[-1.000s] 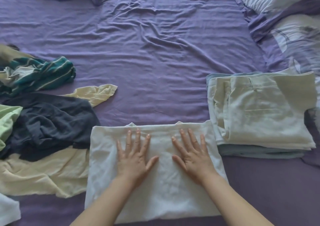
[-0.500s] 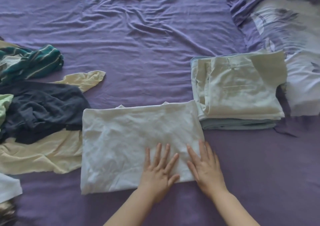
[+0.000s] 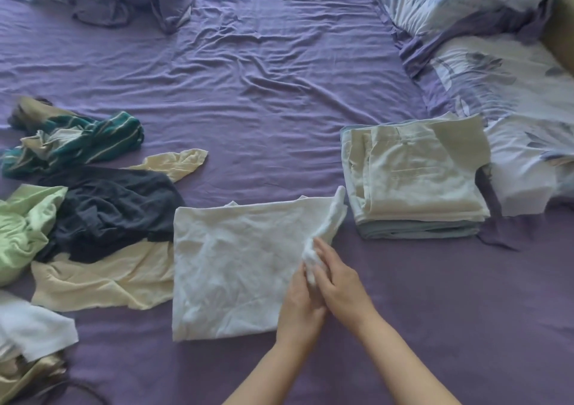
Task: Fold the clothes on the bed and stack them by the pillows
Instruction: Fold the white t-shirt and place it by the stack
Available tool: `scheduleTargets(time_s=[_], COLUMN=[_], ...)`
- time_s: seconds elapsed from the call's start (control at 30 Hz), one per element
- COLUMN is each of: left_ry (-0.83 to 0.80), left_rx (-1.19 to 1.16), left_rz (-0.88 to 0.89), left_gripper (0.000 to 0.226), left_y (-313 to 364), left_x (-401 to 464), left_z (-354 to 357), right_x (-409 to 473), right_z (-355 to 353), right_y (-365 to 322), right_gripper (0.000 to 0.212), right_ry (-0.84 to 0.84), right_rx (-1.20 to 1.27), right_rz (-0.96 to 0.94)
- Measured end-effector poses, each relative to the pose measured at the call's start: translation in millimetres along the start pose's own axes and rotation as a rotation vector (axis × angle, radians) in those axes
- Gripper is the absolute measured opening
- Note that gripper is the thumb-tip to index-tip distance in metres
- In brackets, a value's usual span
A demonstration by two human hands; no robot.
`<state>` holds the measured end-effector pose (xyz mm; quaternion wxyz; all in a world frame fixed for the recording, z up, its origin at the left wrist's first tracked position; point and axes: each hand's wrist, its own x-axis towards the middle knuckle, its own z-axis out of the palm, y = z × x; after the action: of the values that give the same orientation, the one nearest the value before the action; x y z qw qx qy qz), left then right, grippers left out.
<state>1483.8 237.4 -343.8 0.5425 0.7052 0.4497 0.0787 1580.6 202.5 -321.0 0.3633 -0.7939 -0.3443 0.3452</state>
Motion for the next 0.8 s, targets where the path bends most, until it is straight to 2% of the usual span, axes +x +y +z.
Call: scheduleTargets(time_s=[0.07, 0.1, 0.13, 0.23, 0.3, 0.37, 0.47, 0.53, 0.63, 0.67, 0.8], left_ry=[0.249, 0.308, 0.323, 0.277, 0.243, 0.209, 0.163, 0.13, 0.114, 0.124, 0.18], left_rx=[-0.056, -0.029, 0.002, 0.042, 0.029, 0.016, 0.006, 0.016, -0.004, 0.006, 0.21], left_rz=[-0.156, -0.194, -0.215, -0.234, -0.243, -0.241, -0.227, -0.227, -0.29, -0.306, -0.275], left_gripper=[0.028, 0.017, 0.015, 0.013, 0.008, 0.006, 0.015, 0.034, 0.059, 0.059, 0.018], left_y=[2, -1, -6, -21, -29, -36, -45, -49, -52, -52, -48], left_x=[7, 11, 15, 23, 26, 29, 35, 39, 50, 54, 56], left_z=[-16, -26, -36, -61, -71, -78, -84, -85, -85, -85, -91], right_x=[11, 20, 31, 68, 91, 111, 136, 146, 151, 151, 161], right_z=[0, 0, -1, -1, 6, 18, 32, 38, 46, 47, 34], right_y=[-13, -15, -14, -13, -19, -28, -42, -47, -43, -41, -44], right_gripper=[0.049, 0.05, 0.053, 0.066, 0.069, 0.071, 0.062, 0.044, 0.037, 0.036, 0.036], right_ry=[-0.18, -0.213, -0.215, -0.267, -0.402, -0.555, -0.71, -0.748, -0.769, -0.777, -0.84], right_rx=[0.054, -0.02, -0.167, -0.816, -1.048, -1.18, -1.338, -1.401, -1.348, -1.328, -1.366], right_rz=[-0.016, -0.069, -0.148, -0.364, -0.427, -0.456, -0.446, -0.468, -0.511, -0.519, -0.464])
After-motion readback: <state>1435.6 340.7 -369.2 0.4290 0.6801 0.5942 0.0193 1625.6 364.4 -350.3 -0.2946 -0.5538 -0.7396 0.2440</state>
